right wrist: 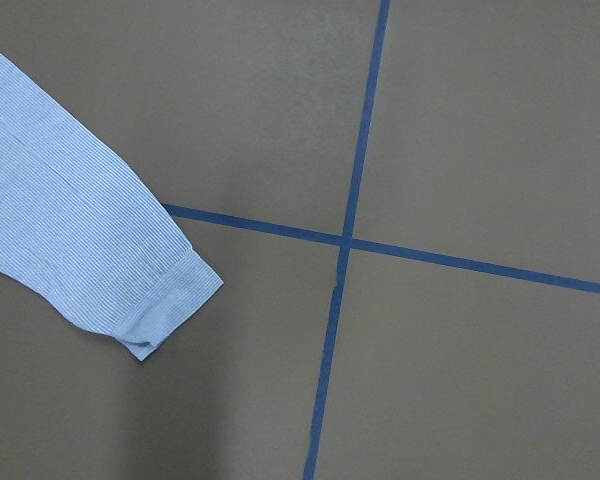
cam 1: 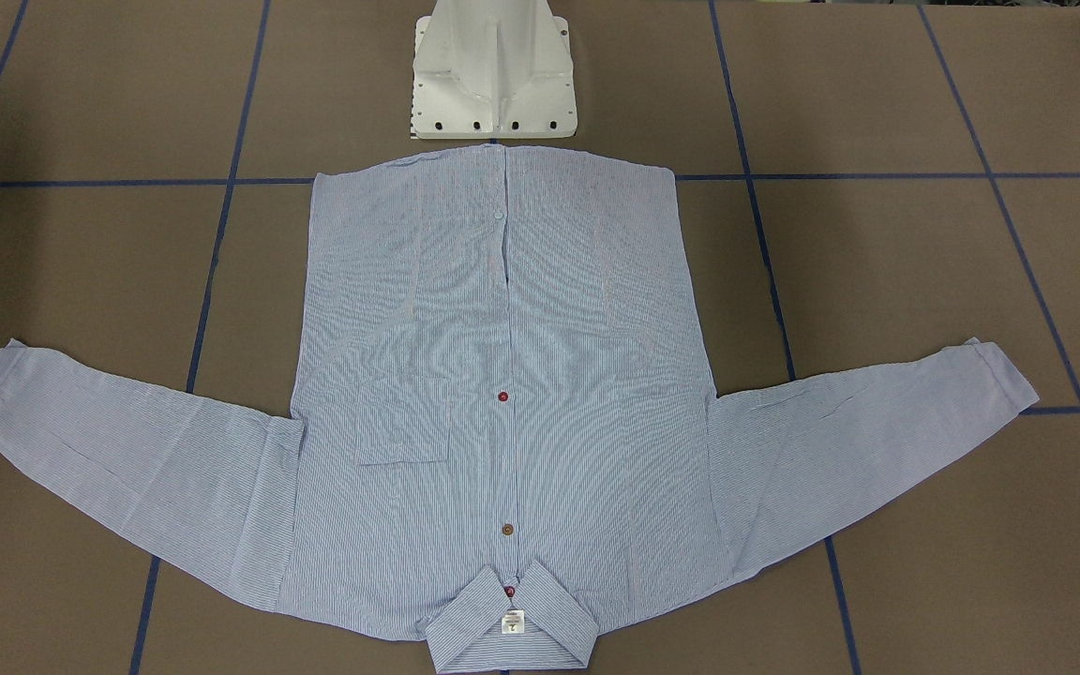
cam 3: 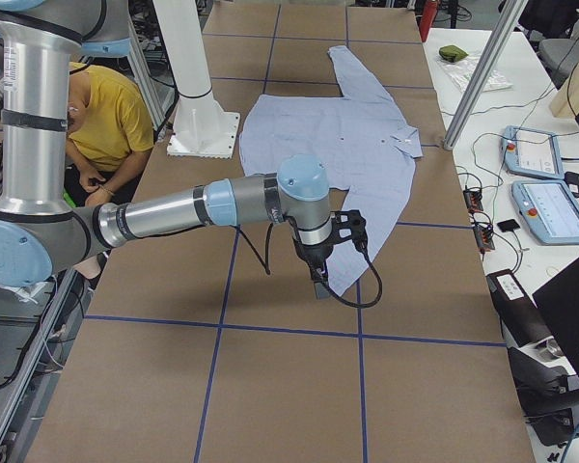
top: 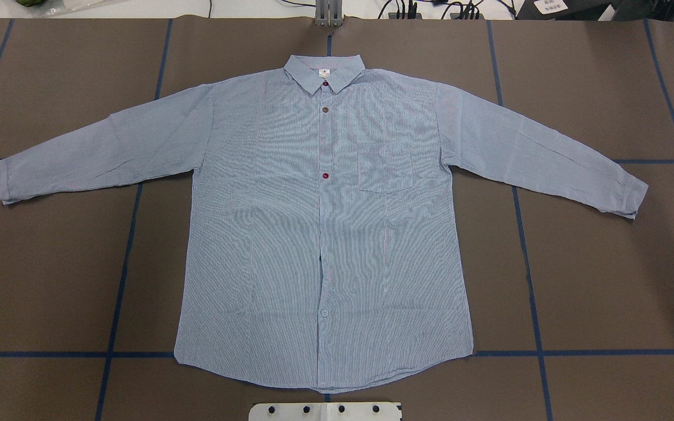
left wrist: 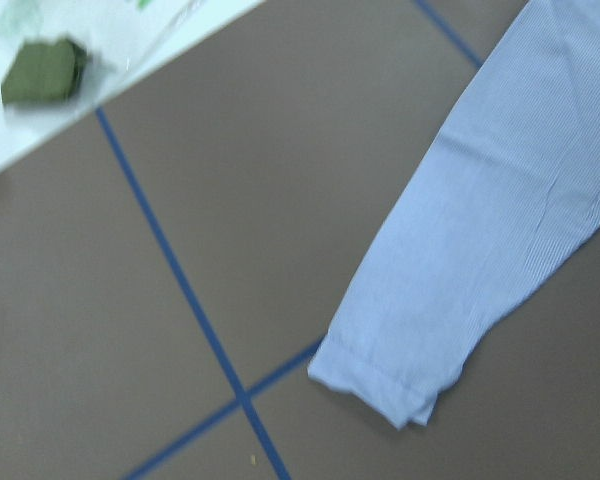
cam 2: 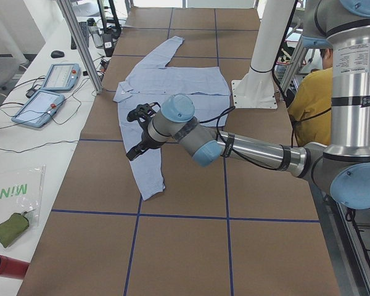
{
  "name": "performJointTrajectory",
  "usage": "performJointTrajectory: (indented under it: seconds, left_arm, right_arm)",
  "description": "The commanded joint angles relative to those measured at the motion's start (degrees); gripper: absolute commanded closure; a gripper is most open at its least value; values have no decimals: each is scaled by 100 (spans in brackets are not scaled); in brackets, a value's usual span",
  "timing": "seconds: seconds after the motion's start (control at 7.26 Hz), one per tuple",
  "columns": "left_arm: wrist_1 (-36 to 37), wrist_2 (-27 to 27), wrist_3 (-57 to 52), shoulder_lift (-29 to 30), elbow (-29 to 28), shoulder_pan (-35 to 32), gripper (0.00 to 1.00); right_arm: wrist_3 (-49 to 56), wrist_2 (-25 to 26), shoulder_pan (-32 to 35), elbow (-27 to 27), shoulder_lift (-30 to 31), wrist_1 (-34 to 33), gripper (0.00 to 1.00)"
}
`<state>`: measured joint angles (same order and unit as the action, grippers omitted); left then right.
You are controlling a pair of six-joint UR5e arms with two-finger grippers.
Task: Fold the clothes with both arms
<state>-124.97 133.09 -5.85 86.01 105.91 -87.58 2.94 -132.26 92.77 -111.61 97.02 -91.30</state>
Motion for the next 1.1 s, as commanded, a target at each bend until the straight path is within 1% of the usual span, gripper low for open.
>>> performJointTrajectory:
  seconds: [0.0, 0.14, 0.28, 0.41, 0.55, 0.69, 0.83, 0.96]
  left_arm:
    - [-54, 6, 40, 47, -53, 4, 0]
    - [-54, 24, 40, 39, -36, 4, 0]
    - [-54, 137, 40, 30, -44, 4, 0]
    - [-63, 312, 31, 21, -53, 4, 0]
    - [-71, 323, 31, -14, -36, 4, 0]
    - [-72, 323, 22, -23, -36, 4, 0]
    - [-72, 323, 5, -32, -36, -4, 0]
    - [-72, 323, -4, -32, -36, -5, 0]
  right_arm:
    - [-1407, -150, -423, 200, 141, 1188, 0]
    - [-2254, 6, -783, 314, 438, 2150, 0]
    - [-3089, 147, -1039, 663, 685, 3404, 0]
    - [-4264, 427, -1503, 997, 739, 4565, 0]
    - [-5206, 1195, -2195, 1148, 888, 5369, 0]
    - [-6008, 1821, -2811, 1194, 941, 5733, 1]
    - [-6520, 2549, -3374, 1203, 968, 5824, 2]
    - [-6891, 3087, -3824, 1255, 968, 5834, 4]
